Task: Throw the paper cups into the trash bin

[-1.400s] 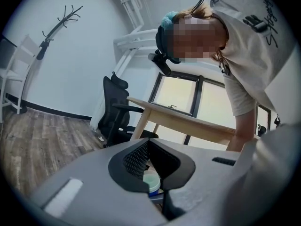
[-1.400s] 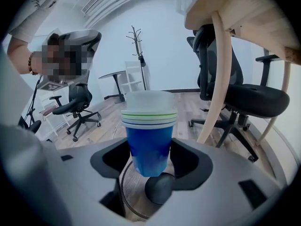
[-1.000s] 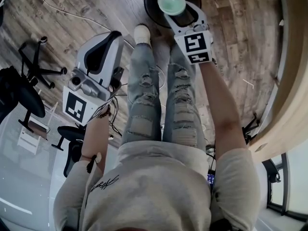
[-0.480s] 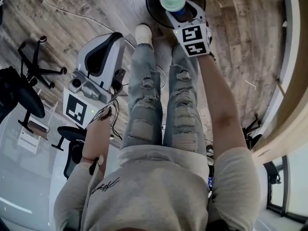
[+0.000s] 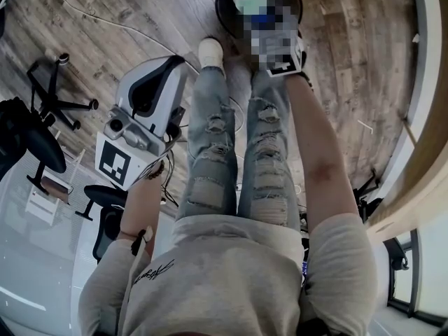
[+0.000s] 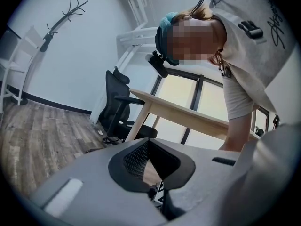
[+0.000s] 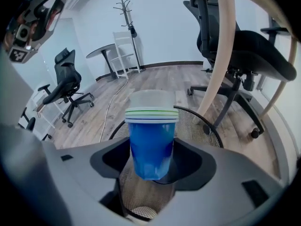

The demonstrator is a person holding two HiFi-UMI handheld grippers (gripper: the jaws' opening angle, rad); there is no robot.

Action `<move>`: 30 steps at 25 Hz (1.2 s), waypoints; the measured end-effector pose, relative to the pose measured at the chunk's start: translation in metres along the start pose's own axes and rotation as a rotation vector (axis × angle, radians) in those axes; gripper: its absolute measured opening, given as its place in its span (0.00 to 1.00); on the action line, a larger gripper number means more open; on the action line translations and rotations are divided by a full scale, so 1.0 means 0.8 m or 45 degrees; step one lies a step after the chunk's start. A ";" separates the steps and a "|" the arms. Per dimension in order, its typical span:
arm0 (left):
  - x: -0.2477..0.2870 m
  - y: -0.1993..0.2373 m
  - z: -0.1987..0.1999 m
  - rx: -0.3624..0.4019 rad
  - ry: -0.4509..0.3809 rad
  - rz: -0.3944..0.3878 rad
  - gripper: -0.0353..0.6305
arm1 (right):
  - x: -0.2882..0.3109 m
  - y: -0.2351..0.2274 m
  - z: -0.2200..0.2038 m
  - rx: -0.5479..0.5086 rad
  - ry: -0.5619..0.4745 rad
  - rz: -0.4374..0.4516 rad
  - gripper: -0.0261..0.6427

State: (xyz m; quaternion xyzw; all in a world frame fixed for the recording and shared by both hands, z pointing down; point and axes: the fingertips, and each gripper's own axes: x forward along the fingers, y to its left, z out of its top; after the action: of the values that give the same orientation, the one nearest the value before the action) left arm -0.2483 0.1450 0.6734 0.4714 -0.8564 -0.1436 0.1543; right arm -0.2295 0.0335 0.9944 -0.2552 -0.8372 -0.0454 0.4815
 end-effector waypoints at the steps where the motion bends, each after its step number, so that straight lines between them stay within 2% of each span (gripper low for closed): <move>1: 0.001 0.000 0.001 0.005 -0.003 -0.002 0.06 | 0.001 0.001 -0.002 0.027 0.004 0.011 0.44; 6: 0.013 -0.002 0.009 0.011 -0.015 -0.010 0.06 | 0.000 -0.001 -0.009 0.067 0.024 0.006 0.44; 14: 0.015 -0.005 0.020 0.016 -0.025 -0.019 0.06 | -0.018 -0.004 0.008 0.040 -0.021 -0.008 0.44; 21: 0.012 -0.007 0.028 0.037 -0.016 -0.015 0.06 | -0.052 -0.005 0.053 0.011 -0.152 -0.048 0.44; 30: 0.010 -0.026 0.061 0.077 -0.063 -0.017 0.06 | -0.105 0.006 0.113 0.012 -0.292 -0.067 0.44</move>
State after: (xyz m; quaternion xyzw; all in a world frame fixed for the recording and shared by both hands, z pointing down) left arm -0.2565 0.1323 0.6222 0.4779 -0.8607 -0.1303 0.1176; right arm -0.2641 0.0346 0.8759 -0.2343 -0.8935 -0.0246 0.3823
